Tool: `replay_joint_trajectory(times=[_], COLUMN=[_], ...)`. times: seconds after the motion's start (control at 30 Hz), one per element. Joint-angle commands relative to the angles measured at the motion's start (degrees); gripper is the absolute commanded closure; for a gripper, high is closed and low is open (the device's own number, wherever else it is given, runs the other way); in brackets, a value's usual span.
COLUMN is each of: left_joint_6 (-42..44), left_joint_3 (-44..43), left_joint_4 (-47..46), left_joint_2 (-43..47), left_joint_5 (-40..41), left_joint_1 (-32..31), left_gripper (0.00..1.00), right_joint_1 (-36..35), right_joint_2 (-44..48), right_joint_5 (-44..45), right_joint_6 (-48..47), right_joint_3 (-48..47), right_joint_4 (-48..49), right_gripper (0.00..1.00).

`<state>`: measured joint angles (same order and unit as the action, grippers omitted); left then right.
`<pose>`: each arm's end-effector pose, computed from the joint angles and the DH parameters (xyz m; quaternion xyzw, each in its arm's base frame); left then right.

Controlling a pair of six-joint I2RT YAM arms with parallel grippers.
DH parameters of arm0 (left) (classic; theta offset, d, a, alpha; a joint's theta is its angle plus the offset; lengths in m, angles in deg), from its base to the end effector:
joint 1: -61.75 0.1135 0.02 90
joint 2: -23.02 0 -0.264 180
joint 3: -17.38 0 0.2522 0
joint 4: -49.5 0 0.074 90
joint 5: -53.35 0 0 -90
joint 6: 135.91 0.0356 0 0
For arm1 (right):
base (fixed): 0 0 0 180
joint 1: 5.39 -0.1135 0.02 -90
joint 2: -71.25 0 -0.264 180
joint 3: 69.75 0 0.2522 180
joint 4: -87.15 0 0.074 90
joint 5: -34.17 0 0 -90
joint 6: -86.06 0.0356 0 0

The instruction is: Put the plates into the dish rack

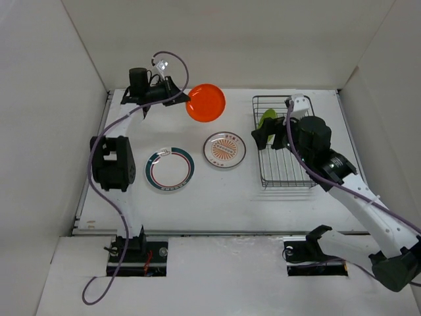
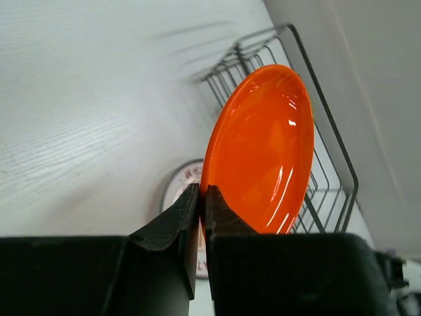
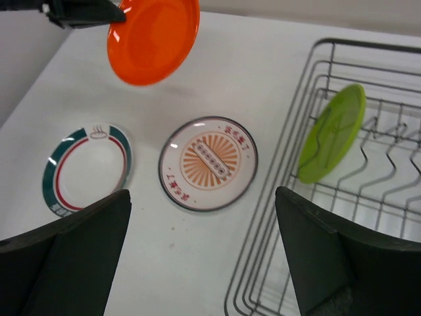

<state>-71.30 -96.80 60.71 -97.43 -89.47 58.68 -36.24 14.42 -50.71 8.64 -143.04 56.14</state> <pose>0.4934 -0.0549 0.2849 0.1183 0.7594 -0.4779 0.4253 0.1934 0.1118 0.3784 -0.0985 0.7845 0.1933 0.5810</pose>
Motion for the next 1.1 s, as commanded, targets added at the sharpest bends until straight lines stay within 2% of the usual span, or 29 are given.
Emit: replay_joint_trajectory(times=[0.0,0.07,0.1,0.23,0.37,0.57,0.6,0.63,0.8,0.83,0.87,0.93,0.97,1.03,1.07], left_joint_6=[11.40,14.92,16.15,20.03,20.55,19.33,18.54,17.92,15.10,15.10,15.10,14.58,14.58,14.58,14.58], left_joint_3=[8.02,14.42,15.94,21.05,23.17,23.69,23.69,23.08,23.08,22.56,22.55,22.55,22.55,22.55,22.55], left_joint_4=[-2.46,-2.46,-1.85,1.75,3.51,2.99,2.38,2.37,-0.79,-0.79,-0.79,-0.79,-0.79,-0.79,-0.79], left_joint_2=[15.21,19.87,23.90,30.69,34.13,35.36,35.36,35.36,36.42,36.42,36.42,36.42,36.42,36.94,36.95], left_joint_5=[-5.45,-5.45,-5.45,-5.37,-5.37,-4.66,-5.19,-5.19,-6.42,-6.42,-5.81,-5.28,-5.28,-4.67,-3.62], left_joint_1=[-0.80,-1.32,-2.02,-4.22,-6.50,-8.62,-9.23,-9.23,-9.23,-9.23,-9.23,-9.23,-9.23,-9.23,-9.23], left_gripper=[1.00,1.00,1.00,1.00,1.00,1.00,1.00,1.00,1.00,1.00,1.00,1.00,1.00,1.00,1.00], right_joint_1=[0.62,1.14,1.14,2.37,2.37,1.85,1.85,1.85,1.85,1.85,1.85,1.85,1.85,1.85,1.85], right_joint_2=[-4.50,-7.65,-8.72,-13.55,-15.85,-18.83,-19.62,-19.63,-22.78,-22.79,-23.40,-23.41,-23.41,-23.41,-23.41], right_joint_5=[-6.60,-8.10,-9.07,-17.04,-22.25,-24.37,-24.37,-24.98,-26.74,-27.53,-28.06,-29.38,-29.38,-29.38,-29.38], right_joint_6=[-0.36,0.16,0.17,1.57,4.03,5.88,5.88,6.40,7.02,7.02,7.63,8.25,8.25,8.87,8.87], right_joint_3=[-4.89,-5.51,-6.21,-7.80,-7.80,-7.80,-7.80,-7.80,-7.80,-7.80,-7.80,-7.80,-7.80,-7.80,-7.80], right_joint_4=[8.19,12.39,13.47,17.42,21.91,24.89,24.90,24.90,24.90,25.51,26.47,27.80,27.80,28.42,28.42], right_gripper=[0.06,0.06,0.06,0.06,0.06,0.06,0.08,0.18,0.31,0.31,0.38,0.47,0.60,0.75,0.88])
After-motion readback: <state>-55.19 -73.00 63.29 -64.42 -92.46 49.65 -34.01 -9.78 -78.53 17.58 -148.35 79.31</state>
